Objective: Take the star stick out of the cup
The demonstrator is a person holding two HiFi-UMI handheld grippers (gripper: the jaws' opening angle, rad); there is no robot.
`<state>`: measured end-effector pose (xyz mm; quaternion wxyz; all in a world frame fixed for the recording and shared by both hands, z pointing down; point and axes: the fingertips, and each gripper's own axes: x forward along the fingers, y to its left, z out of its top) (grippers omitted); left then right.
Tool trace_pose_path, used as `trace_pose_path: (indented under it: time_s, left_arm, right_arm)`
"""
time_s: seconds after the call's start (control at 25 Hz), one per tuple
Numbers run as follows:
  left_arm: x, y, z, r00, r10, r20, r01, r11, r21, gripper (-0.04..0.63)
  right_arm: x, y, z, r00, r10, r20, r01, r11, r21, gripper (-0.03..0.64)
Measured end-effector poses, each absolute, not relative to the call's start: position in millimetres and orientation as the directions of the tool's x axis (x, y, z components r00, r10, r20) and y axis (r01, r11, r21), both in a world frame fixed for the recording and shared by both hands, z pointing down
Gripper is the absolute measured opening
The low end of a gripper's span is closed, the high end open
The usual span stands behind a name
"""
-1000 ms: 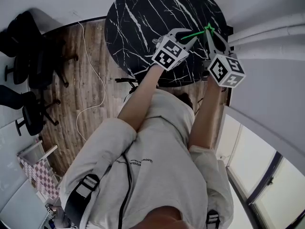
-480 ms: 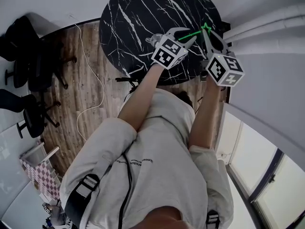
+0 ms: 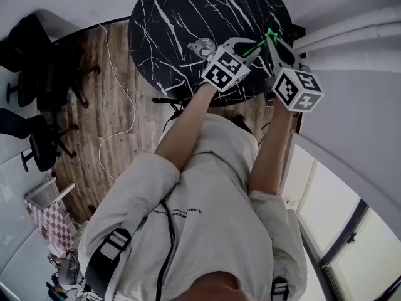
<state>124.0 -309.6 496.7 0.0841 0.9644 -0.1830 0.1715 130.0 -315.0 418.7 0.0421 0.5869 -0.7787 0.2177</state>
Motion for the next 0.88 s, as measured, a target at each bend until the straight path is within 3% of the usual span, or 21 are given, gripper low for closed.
trace_pose_path:
  time_s: [0.88]
  left_arm:
    - [135.2,-304.9,509.1,0.831,-0.439,0.340,-0.498,-0.860,0.107,0.025]
  right_arm:
    - [149.2,-316.7,426.6,-0.399,-0.870,0.289,-0.888,0.288,-0.357,0.049]
